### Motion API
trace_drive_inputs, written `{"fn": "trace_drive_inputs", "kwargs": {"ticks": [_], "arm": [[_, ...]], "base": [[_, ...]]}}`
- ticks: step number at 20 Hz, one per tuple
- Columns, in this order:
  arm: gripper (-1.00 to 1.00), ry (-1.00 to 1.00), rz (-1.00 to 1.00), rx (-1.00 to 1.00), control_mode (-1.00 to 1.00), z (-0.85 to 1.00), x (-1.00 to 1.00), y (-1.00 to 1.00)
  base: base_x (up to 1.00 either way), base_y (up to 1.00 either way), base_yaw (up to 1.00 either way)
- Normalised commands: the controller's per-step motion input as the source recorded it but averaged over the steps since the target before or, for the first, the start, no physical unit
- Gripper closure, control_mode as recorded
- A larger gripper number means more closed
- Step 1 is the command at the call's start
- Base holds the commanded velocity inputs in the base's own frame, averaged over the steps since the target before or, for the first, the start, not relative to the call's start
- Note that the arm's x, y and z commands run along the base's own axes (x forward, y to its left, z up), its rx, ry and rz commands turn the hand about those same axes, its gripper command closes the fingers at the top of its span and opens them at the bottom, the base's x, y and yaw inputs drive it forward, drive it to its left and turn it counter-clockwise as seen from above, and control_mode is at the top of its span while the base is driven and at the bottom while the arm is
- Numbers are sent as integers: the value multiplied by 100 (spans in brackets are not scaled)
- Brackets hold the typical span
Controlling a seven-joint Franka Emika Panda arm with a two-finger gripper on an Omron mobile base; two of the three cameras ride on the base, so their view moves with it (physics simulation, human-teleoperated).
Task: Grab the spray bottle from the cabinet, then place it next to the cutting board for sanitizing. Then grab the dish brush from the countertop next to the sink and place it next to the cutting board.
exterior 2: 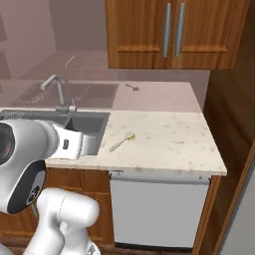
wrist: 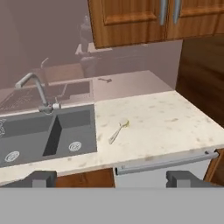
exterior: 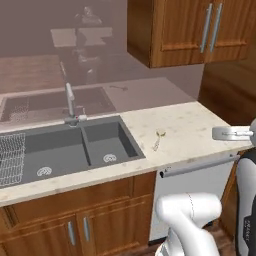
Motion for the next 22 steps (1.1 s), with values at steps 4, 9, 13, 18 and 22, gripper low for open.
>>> {"fn": "trace_drive_inputs", "kwargs": {"ticks": [4,9,13,18,22], "arm": [[-100,0,0,0,100,0,0,0],[-100,0,0,0,100,0,0,0],[-100,0,0,0,100,0,0,0],[-100,0,0,0,100,0,0,0],[-100,27,-1,-6,-100,-85,48,11]], "base": [[95,10,-16],[66,0,0],[56,-1,0],[21,0,0],[0,0,0]]}}
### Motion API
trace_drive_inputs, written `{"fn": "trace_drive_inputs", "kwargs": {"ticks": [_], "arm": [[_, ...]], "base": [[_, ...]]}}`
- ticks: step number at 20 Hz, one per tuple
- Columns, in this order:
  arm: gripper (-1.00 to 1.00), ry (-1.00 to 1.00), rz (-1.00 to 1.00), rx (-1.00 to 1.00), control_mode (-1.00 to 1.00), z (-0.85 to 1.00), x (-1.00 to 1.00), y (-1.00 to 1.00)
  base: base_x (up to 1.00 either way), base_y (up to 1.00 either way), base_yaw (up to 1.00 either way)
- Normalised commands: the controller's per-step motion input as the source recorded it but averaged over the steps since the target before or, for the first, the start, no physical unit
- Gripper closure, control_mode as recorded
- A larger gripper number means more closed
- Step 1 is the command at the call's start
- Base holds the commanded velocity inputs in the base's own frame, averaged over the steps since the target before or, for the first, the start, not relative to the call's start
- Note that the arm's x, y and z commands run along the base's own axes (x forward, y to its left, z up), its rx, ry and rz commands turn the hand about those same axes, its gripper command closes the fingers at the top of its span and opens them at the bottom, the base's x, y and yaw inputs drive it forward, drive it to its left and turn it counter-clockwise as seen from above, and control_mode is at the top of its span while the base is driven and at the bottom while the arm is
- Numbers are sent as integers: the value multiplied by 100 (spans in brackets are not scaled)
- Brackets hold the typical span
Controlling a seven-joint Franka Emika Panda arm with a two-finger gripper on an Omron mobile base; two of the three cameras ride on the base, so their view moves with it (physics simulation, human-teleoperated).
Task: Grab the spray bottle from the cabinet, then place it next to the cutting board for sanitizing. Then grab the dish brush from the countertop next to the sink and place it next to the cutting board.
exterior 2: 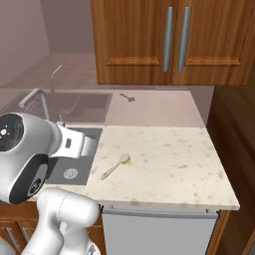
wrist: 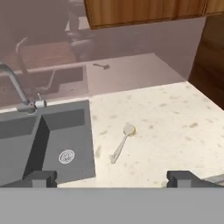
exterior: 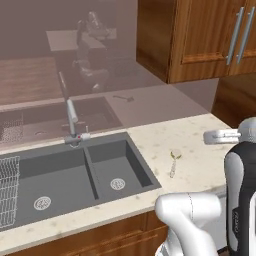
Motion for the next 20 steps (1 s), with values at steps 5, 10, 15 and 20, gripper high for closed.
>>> {"fn": "trace_drive_inputs", "kwargs": {"ticks": [5,10,15,20], "arm": [[-100,53,-4,-9,-100,-100,100,13],[-100,29,0,1,-100,-100,79,-35],[-100,18,0,8,-100,-100,55,-23],[-100,6,-3,11,-100,-71,75,0]], "base": [[0,0,0],[0,0,0],[0,0,0],[0,0,0]]}}
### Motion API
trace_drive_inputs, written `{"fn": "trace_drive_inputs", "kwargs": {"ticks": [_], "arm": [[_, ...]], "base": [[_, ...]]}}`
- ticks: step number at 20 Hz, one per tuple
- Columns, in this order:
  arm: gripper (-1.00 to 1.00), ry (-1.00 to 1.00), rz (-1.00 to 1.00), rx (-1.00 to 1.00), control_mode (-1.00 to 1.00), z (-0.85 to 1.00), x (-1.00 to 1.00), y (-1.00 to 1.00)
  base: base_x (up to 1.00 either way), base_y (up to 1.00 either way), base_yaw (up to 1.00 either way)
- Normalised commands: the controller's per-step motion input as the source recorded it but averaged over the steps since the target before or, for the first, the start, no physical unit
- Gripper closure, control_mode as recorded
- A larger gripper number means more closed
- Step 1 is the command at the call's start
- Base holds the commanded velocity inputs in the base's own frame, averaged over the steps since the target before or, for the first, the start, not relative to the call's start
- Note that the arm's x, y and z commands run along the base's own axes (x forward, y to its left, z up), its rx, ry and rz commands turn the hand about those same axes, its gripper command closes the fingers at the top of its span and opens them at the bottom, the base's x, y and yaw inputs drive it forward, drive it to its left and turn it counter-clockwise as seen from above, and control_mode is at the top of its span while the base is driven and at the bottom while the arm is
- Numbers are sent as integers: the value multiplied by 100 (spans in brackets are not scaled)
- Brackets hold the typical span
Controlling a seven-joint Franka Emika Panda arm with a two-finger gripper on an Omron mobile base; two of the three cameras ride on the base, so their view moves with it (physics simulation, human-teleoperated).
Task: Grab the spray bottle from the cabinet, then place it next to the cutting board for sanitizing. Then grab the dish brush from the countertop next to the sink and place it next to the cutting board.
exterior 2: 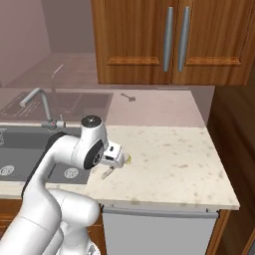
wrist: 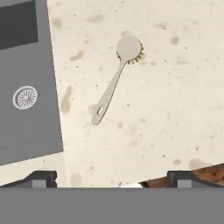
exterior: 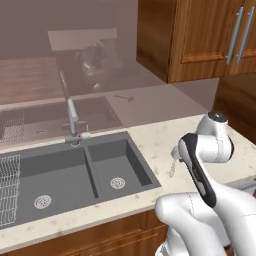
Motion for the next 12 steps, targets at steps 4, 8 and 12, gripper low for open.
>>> {"fn": "trace_drive_inputs", "kwargs": {"ticks": [4,8,12], "arm": [[-100,8,-6,5,-100,-81,71,0],[-100,14,-17,-1,-100,-27,54,0],[-100,20,-25,-4,-100,-13,38,6]], "base": [[0,0,0],[0,0,0],[0,0,0]]}}
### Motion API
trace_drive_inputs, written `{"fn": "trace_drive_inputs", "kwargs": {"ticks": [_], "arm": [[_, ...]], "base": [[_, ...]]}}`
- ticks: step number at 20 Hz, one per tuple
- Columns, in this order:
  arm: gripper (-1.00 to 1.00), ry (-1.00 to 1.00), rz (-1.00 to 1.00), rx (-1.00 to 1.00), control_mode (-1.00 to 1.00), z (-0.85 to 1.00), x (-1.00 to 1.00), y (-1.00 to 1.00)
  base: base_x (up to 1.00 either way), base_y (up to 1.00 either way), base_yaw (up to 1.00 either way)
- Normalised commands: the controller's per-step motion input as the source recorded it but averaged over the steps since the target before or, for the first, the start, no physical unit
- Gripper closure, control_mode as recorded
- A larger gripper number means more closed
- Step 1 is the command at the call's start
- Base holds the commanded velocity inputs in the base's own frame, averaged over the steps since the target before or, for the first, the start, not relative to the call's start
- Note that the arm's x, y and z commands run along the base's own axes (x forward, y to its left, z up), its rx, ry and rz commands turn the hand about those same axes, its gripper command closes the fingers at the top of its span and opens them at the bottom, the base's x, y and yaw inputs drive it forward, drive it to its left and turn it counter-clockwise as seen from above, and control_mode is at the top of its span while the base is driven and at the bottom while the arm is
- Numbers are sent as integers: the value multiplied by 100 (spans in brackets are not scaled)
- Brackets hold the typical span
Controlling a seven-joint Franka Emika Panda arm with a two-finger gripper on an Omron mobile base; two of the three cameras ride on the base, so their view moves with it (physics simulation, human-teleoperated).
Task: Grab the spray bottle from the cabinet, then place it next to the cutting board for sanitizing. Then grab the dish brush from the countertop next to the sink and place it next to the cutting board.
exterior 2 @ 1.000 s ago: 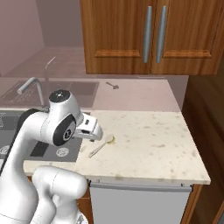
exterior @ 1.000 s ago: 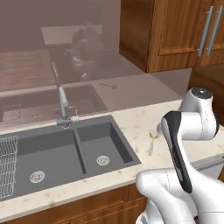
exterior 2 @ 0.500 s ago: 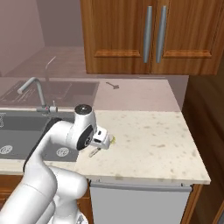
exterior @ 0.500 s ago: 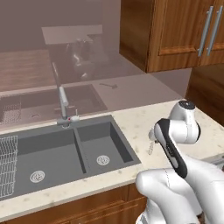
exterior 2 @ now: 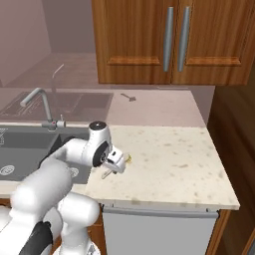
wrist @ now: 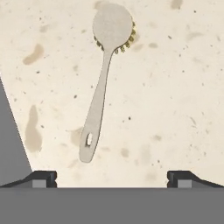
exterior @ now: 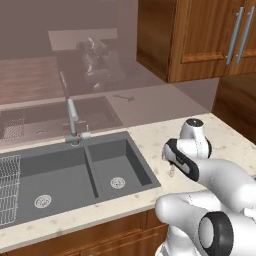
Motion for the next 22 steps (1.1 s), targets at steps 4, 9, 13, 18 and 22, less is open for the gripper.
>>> {"fn": "trace_drive_inputs", "kwargs": {"ticks": [4,9,13,18,22], "arm": [[-100,17,-21,-4,-100,-17,37,4],[-100,17,-4,-4,-100,-36,26,-5],[-100,3,0,-1,-100,-39,17,-18],[-100,0,1,0,-100,-25,11,-23],[-100,-3,3,0,-100,-21,18,-6]], "base": [[0,0,0],[0,0,0],[0,0,0],[0,0,0],[0,0,0]]}}
